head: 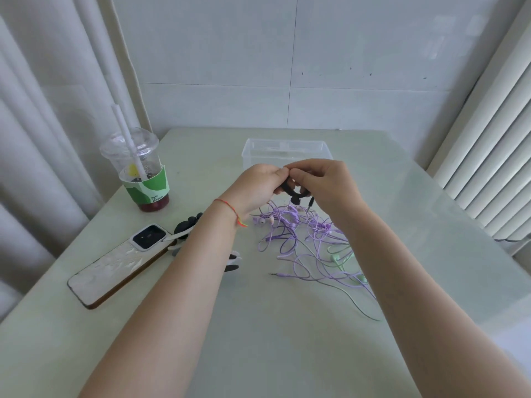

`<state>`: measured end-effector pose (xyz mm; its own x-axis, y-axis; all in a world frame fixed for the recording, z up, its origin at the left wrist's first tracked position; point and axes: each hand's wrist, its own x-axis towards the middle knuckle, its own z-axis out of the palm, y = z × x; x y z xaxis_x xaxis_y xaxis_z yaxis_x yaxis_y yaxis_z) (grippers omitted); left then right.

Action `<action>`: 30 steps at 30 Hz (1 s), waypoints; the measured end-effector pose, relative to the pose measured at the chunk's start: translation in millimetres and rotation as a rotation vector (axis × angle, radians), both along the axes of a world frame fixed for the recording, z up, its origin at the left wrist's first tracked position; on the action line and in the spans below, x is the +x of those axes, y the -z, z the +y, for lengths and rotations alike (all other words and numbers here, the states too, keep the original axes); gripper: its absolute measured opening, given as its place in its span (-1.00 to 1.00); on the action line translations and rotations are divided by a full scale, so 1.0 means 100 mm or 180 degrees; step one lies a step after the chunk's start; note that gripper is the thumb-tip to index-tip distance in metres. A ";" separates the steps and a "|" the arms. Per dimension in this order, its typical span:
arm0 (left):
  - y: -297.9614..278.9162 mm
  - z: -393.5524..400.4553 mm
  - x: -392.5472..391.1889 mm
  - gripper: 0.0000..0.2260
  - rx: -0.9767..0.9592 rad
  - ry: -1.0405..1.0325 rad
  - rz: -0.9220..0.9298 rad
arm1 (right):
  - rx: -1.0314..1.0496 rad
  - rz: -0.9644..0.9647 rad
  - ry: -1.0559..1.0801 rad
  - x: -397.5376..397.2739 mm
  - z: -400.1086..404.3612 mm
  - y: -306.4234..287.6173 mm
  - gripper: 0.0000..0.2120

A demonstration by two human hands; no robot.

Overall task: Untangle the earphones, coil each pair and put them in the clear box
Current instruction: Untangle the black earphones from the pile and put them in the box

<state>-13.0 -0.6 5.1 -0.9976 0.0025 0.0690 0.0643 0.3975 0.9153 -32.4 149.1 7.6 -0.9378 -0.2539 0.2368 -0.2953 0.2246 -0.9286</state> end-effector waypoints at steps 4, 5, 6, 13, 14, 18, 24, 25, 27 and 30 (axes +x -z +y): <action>0.04 -0.17 0.03 -0.68 -0.0174 -0.0014 0.0120 | -0.0059 -0.0128 -0.0071 0.07 -0.15 0.02 -0.85; 0.06 -0.19 0.04 -0.68 -0.0198 -0.0027 0.0149 | -0.0059 -0.0151 -0.0070 0.07 -0.17 0.02 -0.85; 0.08 -0.22 0.05 -0.69 -0.0229 -0.0043 0.0182 | -0.0039 -0.0147 -0.0046 0.07 -0.21 0.03 -0.85; 0.11 -0.52 0.18 -0.77 -0.0192 -0.0233 0.0166 | -0.0128 -0.0028 0.0152 0.14 -0.52 0.10 -0.87; 0.10 -0.60 0.19 -0.77 -0.0265 -0.0309 0.0115 | -0.0108 -0.0046 0.0181 0.15 -0.55 0.13 -0.86; 0.09 -0.97 0.23 -0.62 -0.1420 -0.0352 -0.0556 | -0.0003 -0.0140 0.0250 0.14 -0.63 0.21 -0.85; 0.17 -1.05 0.27 -0.07 -0.2649 0.0200 -0.1866 | 0.0337 -0.0391 -0.0329 0.25 -0.73 0.17 -0.85; 0.19 -1.04 0.25 -0.09 -0.2589 0.0146 -0.1824 | 0.0406 -0.0510 -0.0612 0.29 -0.72 0.15 -0.85; 0.22 -1.01 0.24 -0.24 -0.2555 0.0064 -0.1595 | 0.0430 -0.0829 -0.1228 0.35 -0.68 0.13 -0.86; 0.31 -0.98 0.22 -0.44 -0.2494 -0.0079 -0.1046 | 0.0476 -0.1367 -0.2042 0.44 -0.64 0.10 -0.83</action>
<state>9.3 -98.8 -25.9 -0.9671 -0.0933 -0.2368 -0.1737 0.9221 0.3457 11.4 85.6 -2.2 -0.5989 -0.7774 -0.1925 -0.0317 0.2632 -0.9642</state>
